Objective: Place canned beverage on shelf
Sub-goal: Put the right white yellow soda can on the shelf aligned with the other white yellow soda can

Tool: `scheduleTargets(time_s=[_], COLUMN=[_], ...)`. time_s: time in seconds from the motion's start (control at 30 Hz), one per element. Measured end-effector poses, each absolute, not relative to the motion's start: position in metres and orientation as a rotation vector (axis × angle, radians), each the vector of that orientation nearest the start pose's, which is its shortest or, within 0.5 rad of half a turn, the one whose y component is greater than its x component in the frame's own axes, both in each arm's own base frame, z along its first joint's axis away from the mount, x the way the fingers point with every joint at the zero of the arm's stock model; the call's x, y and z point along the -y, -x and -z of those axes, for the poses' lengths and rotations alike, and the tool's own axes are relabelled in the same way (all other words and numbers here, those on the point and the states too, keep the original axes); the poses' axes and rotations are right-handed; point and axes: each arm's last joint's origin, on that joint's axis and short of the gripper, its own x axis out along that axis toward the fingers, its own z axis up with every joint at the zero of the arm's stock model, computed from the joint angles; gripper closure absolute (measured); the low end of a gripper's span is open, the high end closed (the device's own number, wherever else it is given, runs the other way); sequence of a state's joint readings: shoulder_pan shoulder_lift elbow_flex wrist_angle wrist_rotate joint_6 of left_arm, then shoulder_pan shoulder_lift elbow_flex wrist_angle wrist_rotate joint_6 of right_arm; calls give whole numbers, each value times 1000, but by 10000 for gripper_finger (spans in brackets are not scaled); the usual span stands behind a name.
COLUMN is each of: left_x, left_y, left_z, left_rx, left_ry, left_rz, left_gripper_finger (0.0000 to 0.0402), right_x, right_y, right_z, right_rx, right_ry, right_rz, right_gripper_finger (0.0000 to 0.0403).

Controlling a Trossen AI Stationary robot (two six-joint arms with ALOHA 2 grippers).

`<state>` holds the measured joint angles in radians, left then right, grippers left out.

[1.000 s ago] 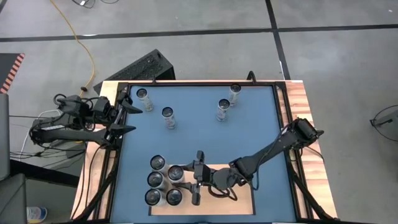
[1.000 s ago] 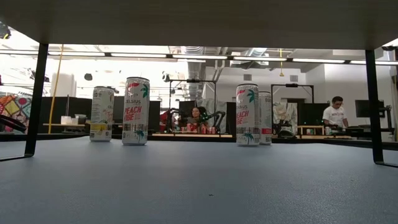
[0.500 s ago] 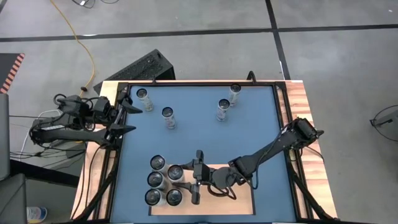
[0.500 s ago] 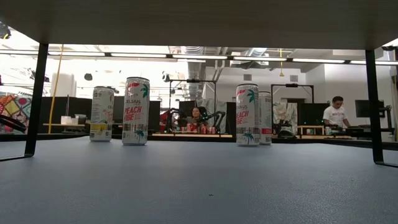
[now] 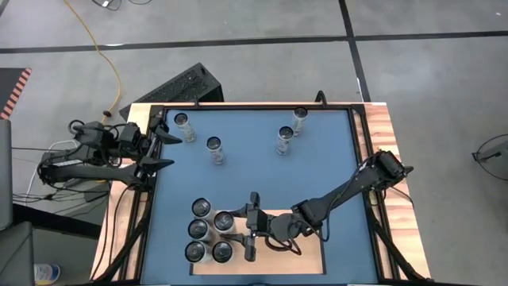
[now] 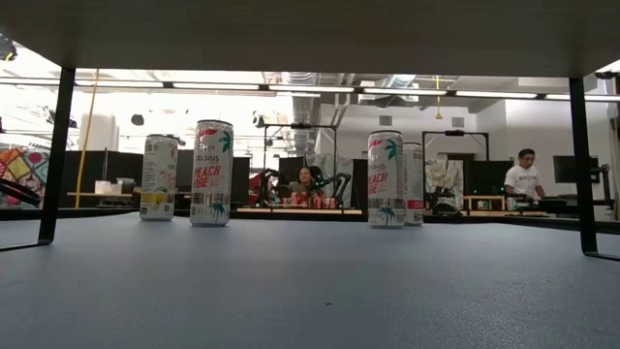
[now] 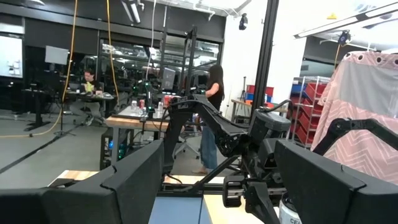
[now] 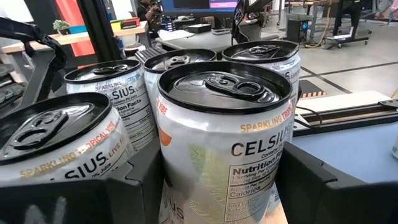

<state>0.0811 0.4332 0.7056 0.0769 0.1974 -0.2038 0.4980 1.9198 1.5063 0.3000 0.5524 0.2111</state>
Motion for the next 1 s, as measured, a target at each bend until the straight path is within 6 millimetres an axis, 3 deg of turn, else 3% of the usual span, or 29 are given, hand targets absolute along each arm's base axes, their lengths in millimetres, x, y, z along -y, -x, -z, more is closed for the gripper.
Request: scheduleTargets(time_s=[0.5, 1.0], left_x=[-2, -2], left_y=[-91, -91], left_z=[-371, -371], left_rx=[334, 333], left_ry=[154, 155], left_rz=[150, 151], left_gripper_finger=[110, 110], right_x=[-201, -201], right_y=[-404, -405], right_z=[-297, -296], right_rx=[-102, -115], right_ry=[-150, -151], right_rz=[41, -16], right_gripper_finger=[140, 138])
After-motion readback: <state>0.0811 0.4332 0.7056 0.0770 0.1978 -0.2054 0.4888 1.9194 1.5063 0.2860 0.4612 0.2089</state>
